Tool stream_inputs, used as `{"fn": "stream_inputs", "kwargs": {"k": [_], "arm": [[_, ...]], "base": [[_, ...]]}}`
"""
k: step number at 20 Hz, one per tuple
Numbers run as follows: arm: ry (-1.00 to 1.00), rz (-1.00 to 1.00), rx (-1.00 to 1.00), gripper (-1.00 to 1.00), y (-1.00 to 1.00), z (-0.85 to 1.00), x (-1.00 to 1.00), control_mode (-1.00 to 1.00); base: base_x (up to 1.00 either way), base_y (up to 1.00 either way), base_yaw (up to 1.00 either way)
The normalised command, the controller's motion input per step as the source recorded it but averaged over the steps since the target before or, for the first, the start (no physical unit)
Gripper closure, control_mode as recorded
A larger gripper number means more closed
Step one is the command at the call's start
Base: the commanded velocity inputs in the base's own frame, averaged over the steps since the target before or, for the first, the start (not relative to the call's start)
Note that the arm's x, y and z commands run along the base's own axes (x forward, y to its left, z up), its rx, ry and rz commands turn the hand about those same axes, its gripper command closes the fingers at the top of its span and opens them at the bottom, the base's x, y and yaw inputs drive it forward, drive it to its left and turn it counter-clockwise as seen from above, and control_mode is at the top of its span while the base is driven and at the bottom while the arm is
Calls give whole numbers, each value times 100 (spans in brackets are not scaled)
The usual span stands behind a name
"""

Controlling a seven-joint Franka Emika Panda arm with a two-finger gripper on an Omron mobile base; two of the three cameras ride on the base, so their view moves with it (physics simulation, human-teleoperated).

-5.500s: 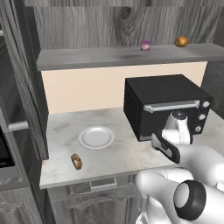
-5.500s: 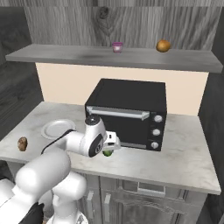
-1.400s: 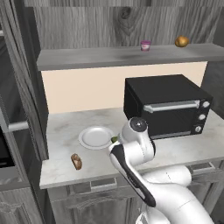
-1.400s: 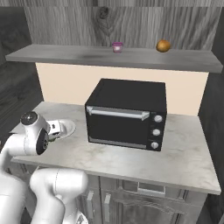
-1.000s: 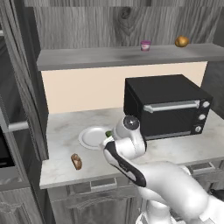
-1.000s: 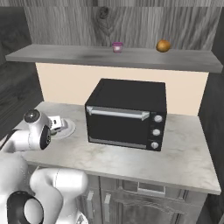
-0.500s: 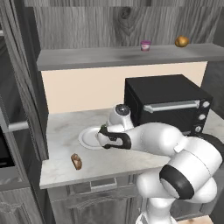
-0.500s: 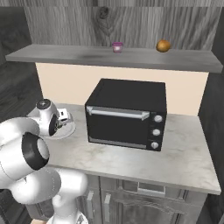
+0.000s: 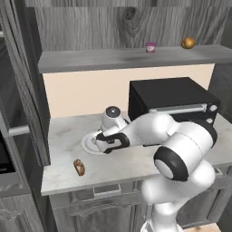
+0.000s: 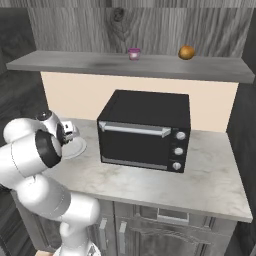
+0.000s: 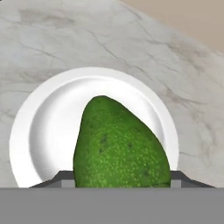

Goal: Pick the avocado and bread from the counter and place them on the plate. Then pick the jam from the cabinet and place it next to the plate. Lastly close the cabinet door.

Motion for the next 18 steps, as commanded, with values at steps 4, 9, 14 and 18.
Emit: {"fn": "stream_inputs", "kwargs": {"k": [4, 9, 14, 18], "arm": [[1, 0, -1, 100, 4, -6, 24, -100], [1, 0, 0, 100, 1, -18, 19, -100], [0, 0, 0, 100, 0, -25, 3, -100], [0, 0, 0, 100, 0, -14, 0, -100]], "base": [[0, 0, 0], [0, 0, 0], [0, 0, 0], [0, 0, 0]]}}
